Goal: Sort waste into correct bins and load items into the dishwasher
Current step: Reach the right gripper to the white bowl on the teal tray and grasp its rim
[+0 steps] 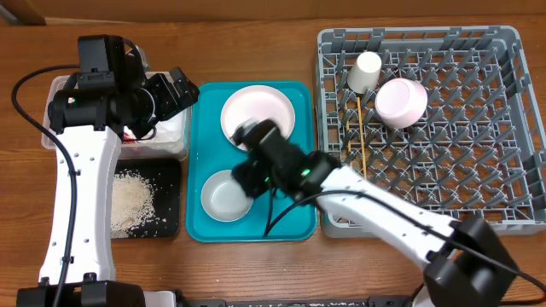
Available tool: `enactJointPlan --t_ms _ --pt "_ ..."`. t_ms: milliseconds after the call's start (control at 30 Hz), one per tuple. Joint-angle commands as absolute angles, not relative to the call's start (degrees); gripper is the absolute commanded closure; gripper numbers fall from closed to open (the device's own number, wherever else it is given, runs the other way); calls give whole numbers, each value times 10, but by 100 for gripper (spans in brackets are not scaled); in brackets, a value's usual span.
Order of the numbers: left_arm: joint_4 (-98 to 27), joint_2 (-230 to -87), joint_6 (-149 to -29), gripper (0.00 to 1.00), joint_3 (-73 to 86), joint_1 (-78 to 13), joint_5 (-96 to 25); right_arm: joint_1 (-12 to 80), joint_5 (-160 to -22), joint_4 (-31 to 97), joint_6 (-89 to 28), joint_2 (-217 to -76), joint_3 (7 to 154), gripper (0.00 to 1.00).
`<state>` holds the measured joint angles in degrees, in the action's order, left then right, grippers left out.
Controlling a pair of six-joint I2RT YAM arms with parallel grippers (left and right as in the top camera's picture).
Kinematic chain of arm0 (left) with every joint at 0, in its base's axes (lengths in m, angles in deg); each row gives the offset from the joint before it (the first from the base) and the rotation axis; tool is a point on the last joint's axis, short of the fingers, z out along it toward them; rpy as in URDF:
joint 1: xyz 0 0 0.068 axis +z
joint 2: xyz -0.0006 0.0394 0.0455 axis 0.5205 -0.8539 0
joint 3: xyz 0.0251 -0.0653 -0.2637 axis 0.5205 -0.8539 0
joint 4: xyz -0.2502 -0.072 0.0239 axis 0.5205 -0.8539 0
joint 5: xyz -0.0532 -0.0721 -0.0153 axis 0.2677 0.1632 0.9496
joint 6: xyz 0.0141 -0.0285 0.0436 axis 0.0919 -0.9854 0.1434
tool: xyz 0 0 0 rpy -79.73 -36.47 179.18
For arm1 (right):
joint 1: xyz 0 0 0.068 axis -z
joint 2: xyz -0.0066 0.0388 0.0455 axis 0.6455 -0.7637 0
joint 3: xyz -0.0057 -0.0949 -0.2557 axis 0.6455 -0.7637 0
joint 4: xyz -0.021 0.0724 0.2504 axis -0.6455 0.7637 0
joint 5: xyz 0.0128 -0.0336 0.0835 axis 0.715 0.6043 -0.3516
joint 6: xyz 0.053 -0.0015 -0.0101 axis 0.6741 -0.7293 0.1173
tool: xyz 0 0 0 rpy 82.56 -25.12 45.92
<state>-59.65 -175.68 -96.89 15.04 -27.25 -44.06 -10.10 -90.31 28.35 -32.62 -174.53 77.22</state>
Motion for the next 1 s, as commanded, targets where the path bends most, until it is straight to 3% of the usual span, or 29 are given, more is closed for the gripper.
enactJointPlan --t_ms 0,400,667,967 --pt "-596 -1753 -965 0 165 -272 -435 -136 -919 291 -330 -1748 772 46" --pt "-596 -1753 -965 0 165 -272 -435 -223 -871 268 -397 -1760 737 47" --pt "-596 -1753 -965 0 165 -272 -435 -234 -862 236 -444 -1822 737 47" --pt "-596 -1753 -965 0 165 -272 -435 -234 -848 232 -450 -1825 737 73"
